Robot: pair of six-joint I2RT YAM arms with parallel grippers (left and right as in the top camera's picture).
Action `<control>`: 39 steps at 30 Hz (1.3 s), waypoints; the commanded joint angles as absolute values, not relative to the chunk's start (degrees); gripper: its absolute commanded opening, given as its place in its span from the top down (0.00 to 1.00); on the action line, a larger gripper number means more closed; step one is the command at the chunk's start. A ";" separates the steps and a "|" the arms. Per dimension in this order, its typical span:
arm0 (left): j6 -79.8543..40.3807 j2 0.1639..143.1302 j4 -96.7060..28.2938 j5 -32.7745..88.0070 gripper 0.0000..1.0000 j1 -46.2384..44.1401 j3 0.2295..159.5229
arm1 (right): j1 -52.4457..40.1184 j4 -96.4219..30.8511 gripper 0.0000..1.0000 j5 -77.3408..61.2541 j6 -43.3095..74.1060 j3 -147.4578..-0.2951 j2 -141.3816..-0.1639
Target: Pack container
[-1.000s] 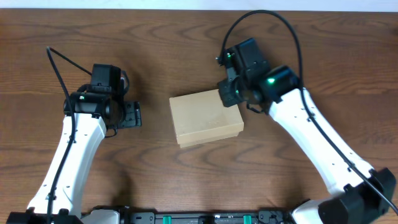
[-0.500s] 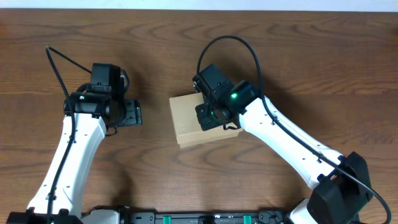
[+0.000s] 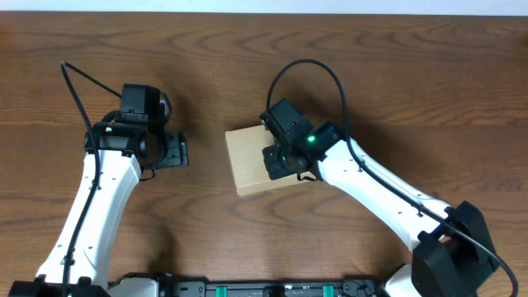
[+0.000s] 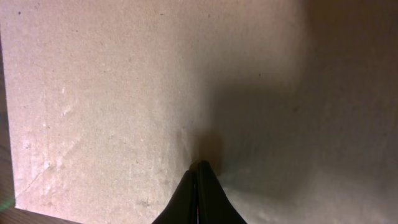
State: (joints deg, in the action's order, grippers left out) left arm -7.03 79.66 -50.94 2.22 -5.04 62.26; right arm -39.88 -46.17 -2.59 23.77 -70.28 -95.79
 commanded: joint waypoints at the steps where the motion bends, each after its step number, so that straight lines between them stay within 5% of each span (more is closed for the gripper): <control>1: -5.93 79.37 -51.09 1.98 0.22 -4.82 62.24 | -40.16 -45.80 0.99 -1.50 24.84 -66.94 -97.41; 12: -5.74 79.37 -50.43 1.98 0.23 -4.82 62.24 | -38.33 -36.07 0.98 1.02 18.92 -72.25 -96.20; 14: -5.76 79.37 -50.26 1.98 0.23 -4.82 62.24 | -37.32 -35.24 0.82 2.02 15.90 -74.96 -96.20; 16: -5.76 79.37 -49.91 1.93 0.22 -4.82 62.24 | -36.01 -33.82 0.79 4.27 14.24 -76.69 -96.20; 17: -5.76 79.37 -49.50 1.87 0.08 -4.82 62.24 | -35.05 -32.73 0.79 6.63 13.45 -77.41 -96.20; 19: -5.78 79.37 -47.70 -0.58 0.05 -4.82 62.24 | -32.97 -30.04 0.83 12.03 11.18 -77.87 -96.20; 20: -5.78 79.37 -46.94 -1.76 0.05 -4.82 62.24 | -31.70 -28.14 0.73 14.33 9.17 -77.87 -96.20; 22: -5.74 79.37 -43.18 -6.22 0.05 -4.82 62.24 | -28.08 -23.68 0.21 17.41 2.13 -77.84 -96.23; 23: -5.74 79.37 -41.01 -9.41 0.05 -4.82 62.24 | -25.78 -21.71 0.07 17.82 -0.45 -77.84 -96.25; 24: -5.78 79.37 -39.64 -11.92 0.05 -4.82 62.24 | -23.92 -20.62 0.04 17.80 -1.72 -77.84 -96.25; 30: -6.46 79.35 -25.91 -16.43 0.05 -3.57 61.73 | -5.85 -19.03 0.05 10.59 -2.20 -77.52 -96.23; 39: -1.65 77.69 -15.38 -1.85 0.05 -1.15 58.89 | 12.08 -18.63 0.02 4.43 -2.00 -70.50 -91.92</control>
